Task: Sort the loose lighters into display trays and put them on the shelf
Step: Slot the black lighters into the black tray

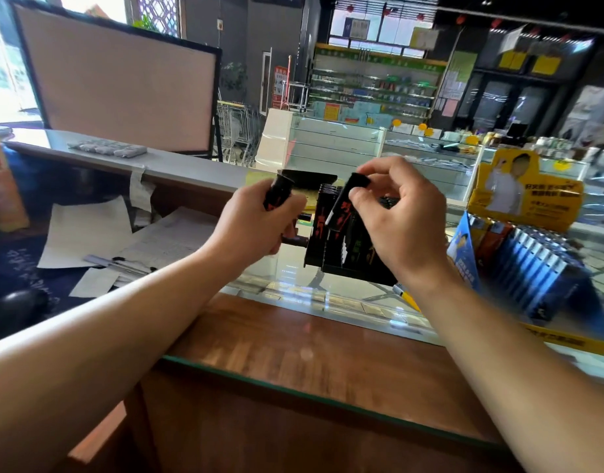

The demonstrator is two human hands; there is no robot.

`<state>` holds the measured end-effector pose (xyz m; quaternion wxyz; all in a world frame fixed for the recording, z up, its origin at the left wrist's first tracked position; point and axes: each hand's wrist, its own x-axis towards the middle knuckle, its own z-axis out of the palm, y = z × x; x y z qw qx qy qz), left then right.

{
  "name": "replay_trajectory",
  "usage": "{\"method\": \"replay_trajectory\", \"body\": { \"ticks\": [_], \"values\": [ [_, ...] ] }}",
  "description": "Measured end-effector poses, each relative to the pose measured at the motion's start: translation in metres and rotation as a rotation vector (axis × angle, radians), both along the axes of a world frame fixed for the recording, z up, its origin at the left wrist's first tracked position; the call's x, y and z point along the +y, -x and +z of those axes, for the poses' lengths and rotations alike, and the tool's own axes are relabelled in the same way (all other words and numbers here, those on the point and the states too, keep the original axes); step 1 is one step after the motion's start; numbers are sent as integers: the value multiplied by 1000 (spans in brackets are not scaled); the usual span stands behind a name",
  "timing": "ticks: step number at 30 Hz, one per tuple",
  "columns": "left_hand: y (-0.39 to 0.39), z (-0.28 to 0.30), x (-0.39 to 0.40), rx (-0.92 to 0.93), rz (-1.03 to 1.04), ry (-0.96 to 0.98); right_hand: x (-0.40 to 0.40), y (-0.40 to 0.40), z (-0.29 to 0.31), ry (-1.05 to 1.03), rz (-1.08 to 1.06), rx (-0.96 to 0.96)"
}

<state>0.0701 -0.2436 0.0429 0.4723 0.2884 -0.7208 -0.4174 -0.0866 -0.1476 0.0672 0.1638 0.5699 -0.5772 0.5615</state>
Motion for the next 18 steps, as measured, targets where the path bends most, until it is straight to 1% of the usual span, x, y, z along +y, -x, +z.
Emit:
{"method": "replay_trajectory", "body": {
  "ticks": [3, 5, 9, 13, 18],
  "values": [
    [4, 0, 1, 20, -23, -116, -2, 0, -5, -75, -66, 123],
    [5, 0, 2, 48, -23, -160, -4, 0, -9, -132, -118, 187],
    [1, 0, 2, 43, -11, -89, -11, -1, -17, -148, -199, 274],
    [0, -2, -1, 0, 25, 17, -16, -2, -20, -109, -292, 329],
    [-3, -1, 3, -26, 6, 79, -17, -3, -19, -78, -338, 374]
  ]
}}
